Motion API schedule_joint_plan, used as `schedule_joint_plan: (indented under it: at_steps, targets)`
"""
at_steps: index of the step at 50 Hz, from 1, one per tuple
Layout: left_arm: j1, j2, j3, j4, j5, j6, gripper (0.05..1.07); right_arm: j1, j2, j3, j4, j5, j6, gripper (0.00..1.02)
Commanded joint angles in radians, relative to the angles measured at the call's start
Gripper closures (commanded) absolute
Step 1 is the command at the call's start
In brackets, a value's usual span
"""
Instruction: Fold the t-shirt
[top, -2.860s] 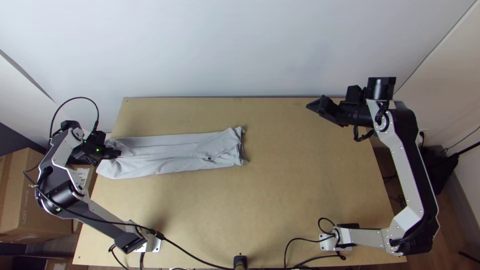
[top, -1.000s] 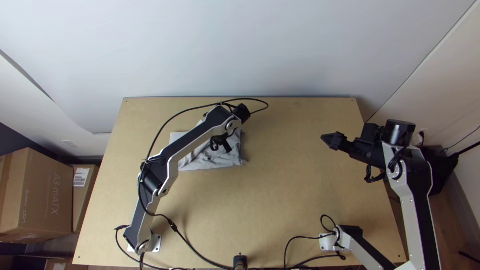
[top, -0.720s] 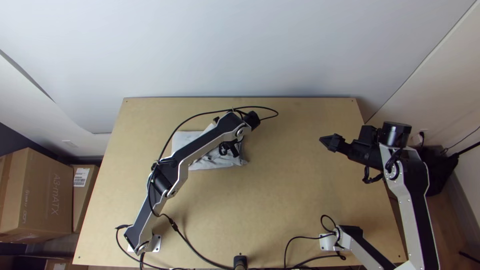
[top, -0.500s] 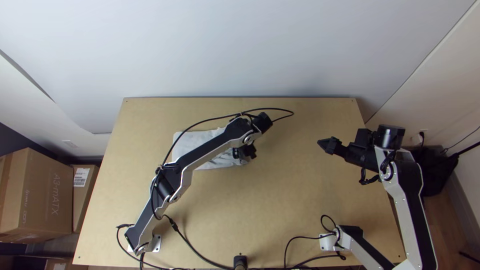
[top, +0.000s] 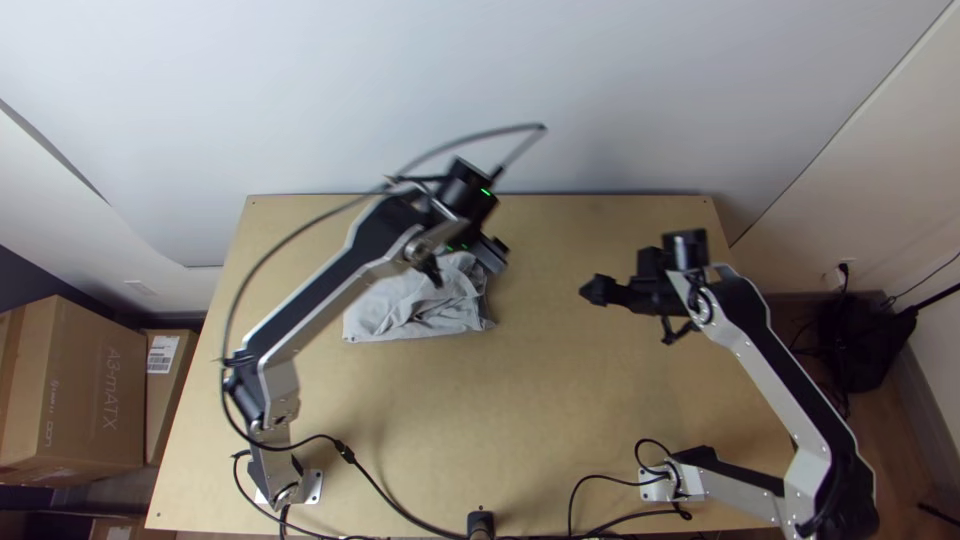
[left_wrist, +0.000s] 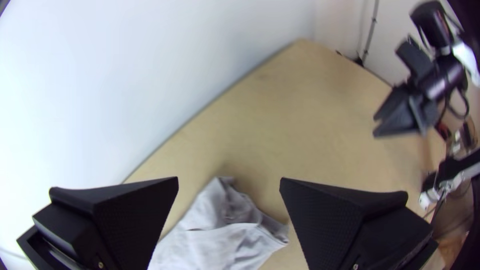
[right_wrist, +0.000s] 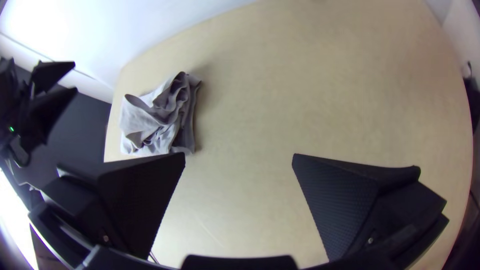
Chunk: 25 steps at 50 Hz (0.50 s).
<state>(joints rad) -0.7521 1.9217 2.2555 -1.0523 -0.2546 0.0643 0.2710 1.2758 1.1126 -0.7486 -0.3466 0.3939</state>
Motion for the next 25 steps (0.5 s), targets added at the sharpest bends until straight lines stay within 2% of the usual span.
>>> schedule_joint_plan:
  at_steps: [1,7,14,22,25]
  targets:
    - [0.088,-0.110,0.009,-0.018,0.015,-0.073,0.10,0.119,0.105,0.168,0.009,0.086,0.023,0.04]
    - [0.192,-0.214,-0.065,-0.031,0.028,-0.118,0.10,0.260,0.263,0.357,0.014,0.204,0.005,0.04]
    - [0.347,-0.328,-0.165,-0.043,0.110,-0.155,0.10,0.373,0.431,0.521,0.055,0.284,-0.032,0.04]
    - [0.474,-0.477,-0.263,-0.035,0.192,-0.193,0.10,0.473,0.583,0.621,0.186,0.383,-0.102,0.04]
    - [0.505,-0.529,-0.303,-0.021,0.201,-0.201,0.10,0.493,0.637,0.655,0.213,0.397,-0.109,0.04]
